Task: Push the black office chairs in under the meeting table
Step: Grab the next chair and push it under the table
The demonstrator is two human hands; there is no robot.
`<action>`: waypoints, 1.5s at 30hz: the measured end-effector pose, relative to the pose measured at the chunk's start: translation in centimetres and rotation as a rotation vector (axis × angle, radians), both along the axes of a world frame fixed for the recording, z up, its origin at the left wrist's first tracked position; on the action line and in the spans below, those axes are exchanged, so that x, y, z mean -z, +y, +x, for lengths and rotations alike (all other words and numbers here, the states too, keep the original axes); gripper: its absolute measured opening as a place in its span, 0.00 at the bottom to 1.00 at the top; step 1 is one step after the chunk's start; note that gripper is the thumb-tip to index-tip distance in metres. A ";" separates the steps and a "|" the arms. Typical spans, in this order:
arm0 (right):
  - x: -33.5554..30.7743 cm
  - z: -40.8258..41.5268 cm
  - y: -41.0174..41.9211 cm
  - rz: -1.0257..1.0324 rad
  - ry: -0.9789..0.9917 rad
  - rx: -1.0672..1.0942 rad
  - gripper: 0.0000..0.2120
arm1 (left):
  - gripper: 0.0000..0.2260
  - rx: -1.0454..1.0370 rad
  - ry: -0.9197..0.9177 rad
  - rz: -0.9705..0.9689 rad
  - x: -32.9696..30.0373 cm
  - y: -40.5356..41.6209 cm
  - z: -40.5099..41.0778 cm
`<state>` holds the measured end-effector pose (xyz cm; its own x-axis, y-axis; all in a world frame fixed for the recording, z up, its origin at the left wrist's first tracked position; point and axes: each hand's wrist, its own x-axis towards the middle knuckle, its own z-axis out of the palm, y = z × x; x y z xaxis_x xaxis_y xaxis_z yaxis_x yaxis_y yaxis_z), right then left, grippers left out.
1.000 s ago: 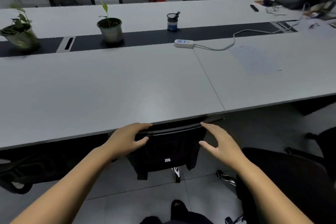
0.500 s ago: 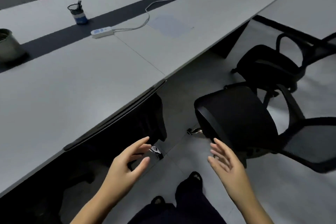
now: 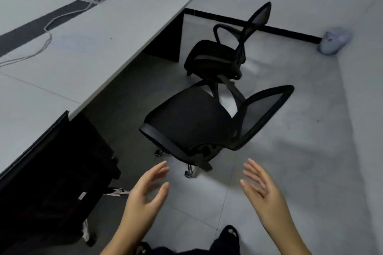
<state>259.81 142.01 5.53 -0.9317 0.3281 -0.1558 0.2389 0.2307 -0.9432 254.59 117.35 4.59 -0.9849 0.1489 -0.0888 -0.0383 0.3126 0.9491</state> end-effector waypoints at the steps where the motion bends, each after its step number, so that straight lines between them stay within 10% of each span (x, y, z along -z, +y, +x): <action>1: -0.1 0.3 2.4 0.008 0.005 0.022 0.22 | 0.24 0.016 0.002 0.012 0.1 2.5 -0.1; 25: 2.7 -13.7 31.1 0.111 -0.001 0.035 0.23 | 0.25 0.093 0.014 -0.099 1.8 31.0 -14.7; 36: 4.7 -26.4 34.0 0.487 -0.073 -0.798 0.26 | 0.21 -0.281 -0.141 -0.308 3.8 32.0 -12.3; 45: 9.6 -33.8 36.2 1.051 0.207 -1.327 0.33 | 0.24 -0.129 -0.118 -1.005 6.6 34.0 -12.1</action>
<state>226.06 178.20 -4.02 -0.6049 -0.7577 -0.2451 -0.7140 0.6523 -0.2543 242.50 151.32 -2.00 -0.9651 -0.1545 -0.2114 -0.2041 0.9497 0.2374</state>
